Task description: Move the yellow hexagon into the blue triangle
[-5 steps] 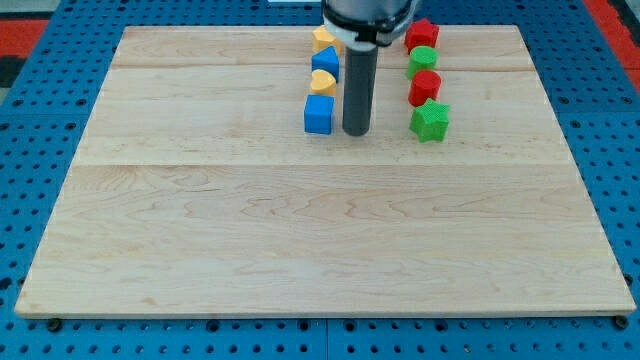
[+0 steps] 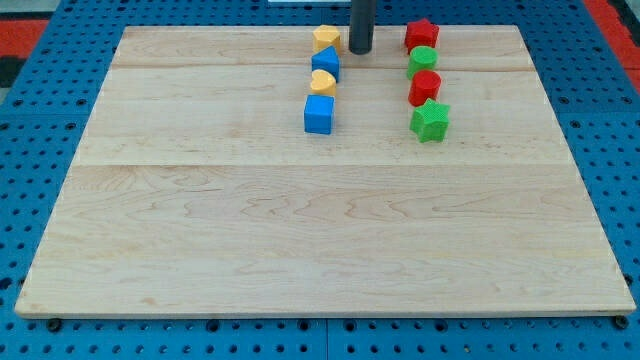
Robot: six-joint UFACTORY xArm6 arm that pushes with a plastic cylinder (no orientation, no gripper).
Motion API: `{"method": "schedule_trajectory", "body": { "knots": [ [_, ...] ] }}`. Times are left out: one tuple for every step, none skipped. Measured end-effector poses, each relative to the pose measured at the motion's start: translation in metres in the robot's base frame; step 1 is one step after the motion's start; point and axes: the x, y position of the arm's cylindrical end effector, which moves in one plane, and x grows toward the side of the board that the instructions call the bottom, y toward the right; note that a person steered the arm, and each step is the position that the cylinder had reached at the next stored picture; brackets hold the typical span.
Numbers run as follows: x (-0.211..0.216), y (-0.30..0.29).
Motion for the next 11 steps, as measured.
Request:
{"method": "schedule_trajectory", "body": {
  "knots": [
    [-0.024,-0.011],
    [-0.019,-0.026],
    [-0.022,-0.050],
    [-0.013,-0.052],
    [-0.005,-0.053],
    [-0.017,-0.046],
    [-0.016,-0.026],
    [-0.011,-0.027],
    [-0.005,-0.046],
    [0.020,-0.046],
    [0.020,-0.037]
  ]
}}
